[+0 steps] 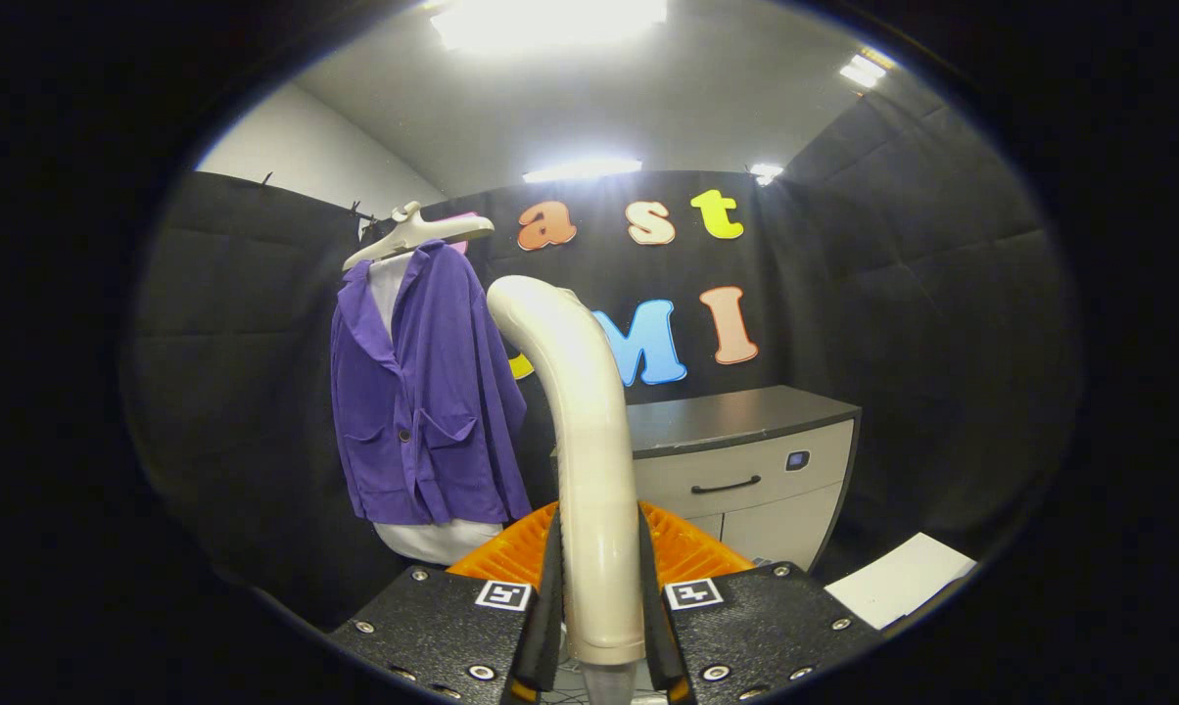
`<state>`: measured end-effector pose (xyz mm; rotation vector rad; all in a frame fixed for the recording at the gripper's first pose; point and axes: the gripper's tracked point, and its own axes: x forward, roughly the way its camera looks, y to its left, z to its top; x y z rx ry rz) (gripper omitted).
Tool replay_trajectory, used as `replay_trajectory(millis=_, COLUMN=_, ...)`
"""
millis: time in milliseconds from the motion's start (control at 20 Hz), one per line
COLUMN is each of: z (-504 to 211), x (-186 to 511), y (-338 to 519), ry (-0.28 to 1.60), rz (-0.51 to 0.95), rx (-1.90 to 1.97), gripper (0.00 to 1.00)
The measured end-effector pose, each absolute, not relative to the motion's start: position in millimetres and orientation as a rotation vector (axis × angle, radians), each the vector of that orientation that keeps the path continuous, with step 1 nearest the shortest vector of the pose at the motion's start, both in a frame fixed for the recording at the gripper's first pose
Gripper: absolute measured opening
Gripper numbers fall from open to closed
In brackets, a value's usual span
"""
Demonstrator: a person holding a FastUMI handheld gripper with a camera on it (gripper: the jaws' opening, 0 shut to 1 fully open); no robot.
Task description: Iron the clothes twice with a garment steamer, once on the left side and once on the right side.
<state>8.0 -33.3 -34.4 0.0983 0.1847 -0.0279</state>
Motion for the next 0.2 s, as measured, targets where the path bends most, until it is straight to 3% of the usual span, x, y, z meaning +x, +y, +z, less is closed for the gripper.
replay_trajectory(millis=200, z=-40.7, x=7.5, y=-34.4, ry=0.205, rz=-0.028, rx=0.095, gripper=0.35)
